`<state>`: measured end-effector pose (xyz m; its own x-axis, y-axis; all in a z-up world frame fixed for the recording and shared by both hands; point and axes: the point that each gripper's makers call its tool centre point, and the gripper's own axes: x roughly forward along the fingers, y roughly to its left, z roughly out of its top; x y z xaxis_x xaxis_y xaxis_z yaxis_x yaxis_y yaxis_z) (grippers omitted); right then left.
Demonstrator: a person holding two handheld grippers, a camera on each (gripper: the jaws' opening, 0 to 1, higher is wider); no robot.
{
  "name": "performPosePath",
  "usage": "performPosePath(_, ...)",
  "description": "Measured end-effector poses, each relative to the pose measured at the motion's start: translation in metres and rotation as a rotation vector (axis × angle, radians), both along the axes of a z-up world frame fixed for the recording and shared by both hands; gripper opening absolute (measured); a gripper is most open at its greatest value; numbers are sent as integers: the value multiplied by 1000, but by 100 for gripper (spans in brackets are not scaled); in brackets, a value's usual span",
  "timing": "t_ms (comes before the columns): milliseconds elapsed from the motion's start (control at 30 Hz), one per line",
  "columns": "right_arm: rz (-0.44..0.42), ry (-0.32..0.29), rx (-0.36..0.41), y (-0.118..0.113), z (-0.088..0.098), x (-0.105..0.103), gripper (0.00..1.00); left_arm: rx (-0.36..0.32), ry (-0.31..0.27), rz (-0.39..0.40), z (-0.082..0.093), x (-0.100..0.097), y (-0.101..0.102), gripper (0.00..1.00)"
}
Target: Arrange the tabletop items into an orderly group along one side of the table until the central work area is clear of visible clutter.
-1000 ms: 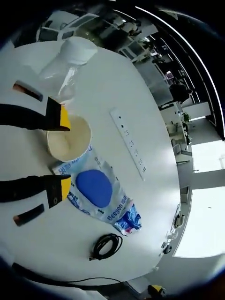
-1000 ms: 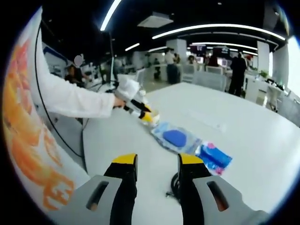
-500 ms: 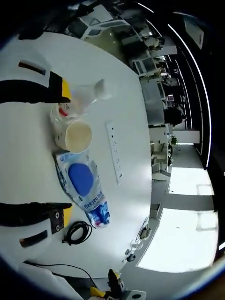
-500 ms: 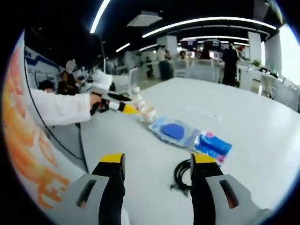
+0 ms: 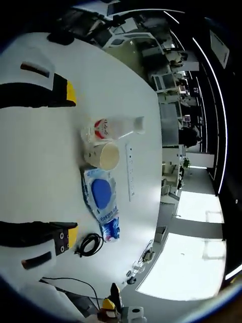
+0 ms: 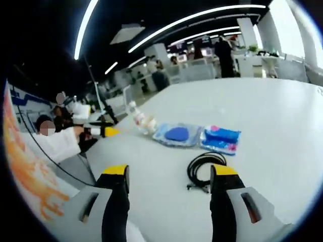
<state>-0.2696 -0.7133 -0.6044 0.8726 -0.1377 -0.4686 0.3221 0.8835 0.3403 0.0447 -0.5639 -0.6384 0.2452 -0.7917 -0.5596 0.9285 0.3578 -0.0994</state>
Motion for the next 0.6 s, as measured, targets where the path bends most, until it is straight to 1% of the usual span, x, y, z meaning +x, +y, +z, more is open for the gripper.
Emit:
performPosePath(167,-39,21,23,-2,-10,-14,65,18,7,17,-7,-3,23,97)
performPosePath(367,-81,61,48,0,-23,-27,65,32,34,42,-19,-5,46,98)
performPosePath(433,-93,74,57,2,-28,-30,65,54,43,65,-25,-4,58,97)
performPosePath(600,-117,109,80,10,-38,-39,65,62,55,78,-29,-3,71,97)
